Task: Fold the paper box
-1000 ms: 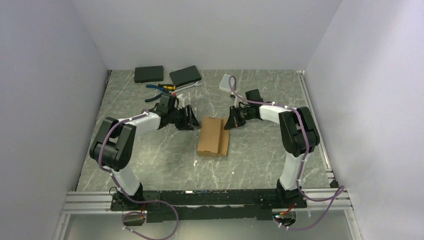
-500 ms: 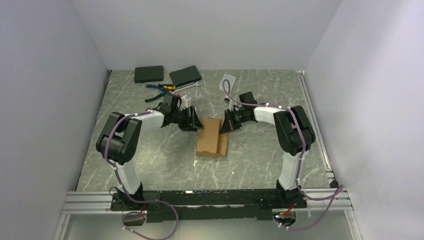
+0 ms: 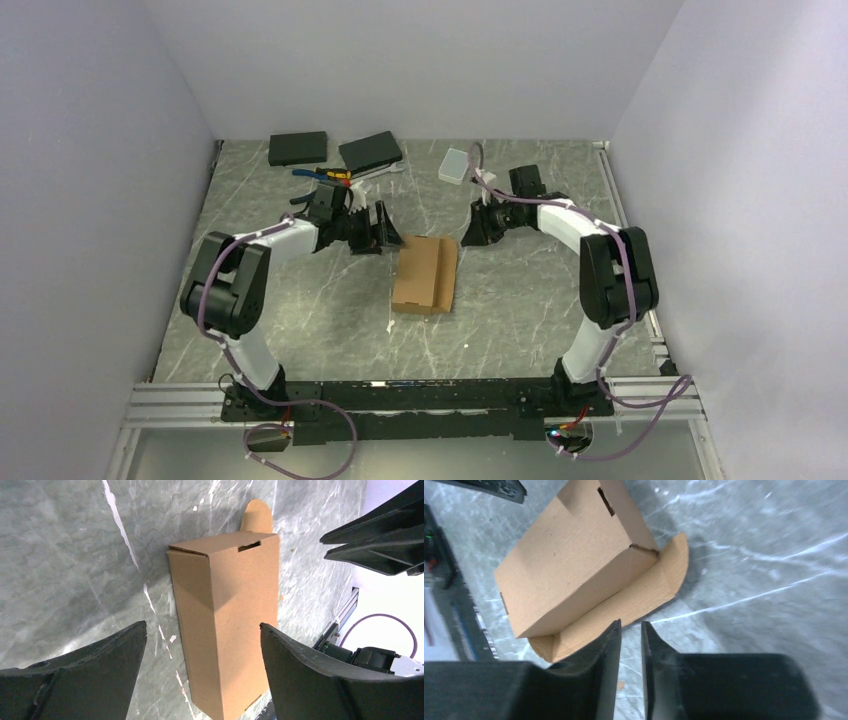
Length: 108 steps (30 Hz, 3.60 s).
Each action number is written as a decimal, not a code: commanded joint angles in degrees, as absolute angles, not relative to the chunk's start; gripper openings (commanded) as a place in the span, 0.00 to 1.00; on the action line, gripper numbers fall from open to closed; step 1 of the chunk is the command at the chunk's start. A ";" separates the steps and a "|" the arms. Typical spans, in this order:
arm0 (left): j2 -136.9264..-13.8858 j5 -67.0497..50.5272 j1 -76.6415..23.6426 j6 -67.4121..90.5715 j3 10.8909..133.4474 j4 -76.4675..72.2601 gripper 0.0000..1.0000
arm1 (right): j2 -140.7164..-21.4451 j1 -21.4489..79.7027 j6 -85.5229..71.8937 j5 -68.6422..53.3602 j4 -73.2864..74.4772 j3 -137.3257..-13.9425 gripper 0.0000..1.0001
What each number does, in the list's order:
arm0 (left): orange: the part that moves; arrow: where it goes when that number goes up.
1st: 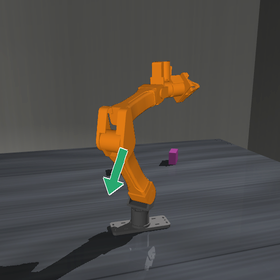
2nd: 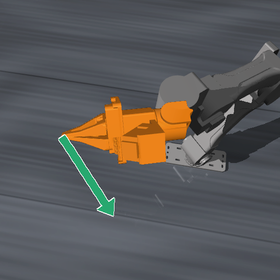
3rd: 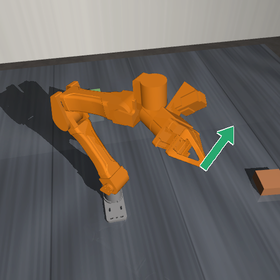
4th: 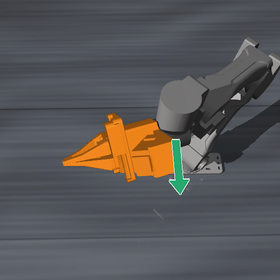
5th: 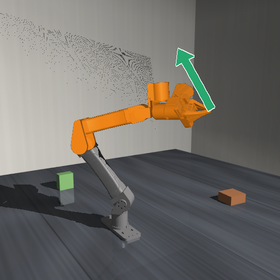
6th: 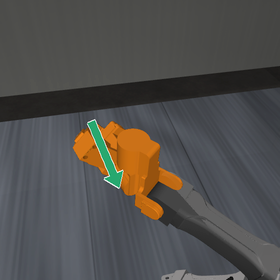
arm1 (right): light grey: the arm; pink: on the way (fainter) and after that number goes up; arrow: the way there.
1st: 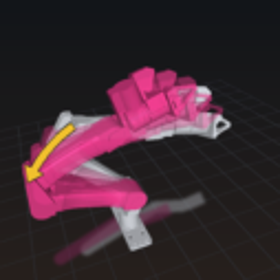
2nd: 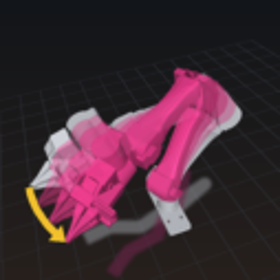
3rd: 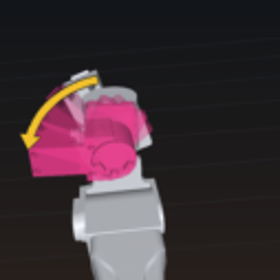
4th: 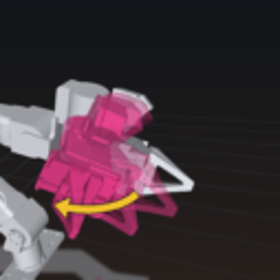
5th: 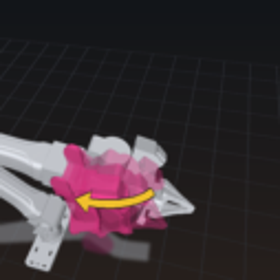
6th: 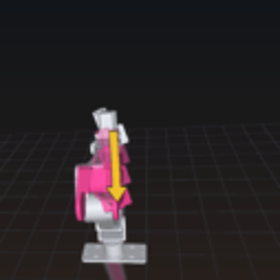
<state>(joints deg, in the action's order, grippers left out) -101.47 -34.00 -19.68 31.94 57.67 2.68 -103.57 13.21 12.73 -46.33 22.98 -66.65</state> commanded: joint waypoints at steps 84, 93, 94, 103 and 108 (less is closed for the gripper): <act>-113.81 -37.81 -19.25 28.56 70.90 9.90 0.53 | -116.83 13.12 11.58 -52.23 15.50 -75.19 0.01; -114.70 -36.95 -19.25 27.63 72.38 11.76 0.52 | -111.96 14.47 12.65 -49.05 14.82 -70.82 0.00; -114.75 -36.89 -19.25 27.48 72.54 11.96 0.52 | -111.73 14.57 12.53 -48.71 14.71 -70.50 0.00; -115.30 -36.59 -19.25 26.39 72.44 13.01 0.52 | -110.34 16.28 12.82 -45.74 16.18 -69.27 0.00; -115.17 -37.59 -19.25 25.98 72.29 12.66 0.52 | -108.38 18.17 13.68 -41.31 16.26 -67.81 0.00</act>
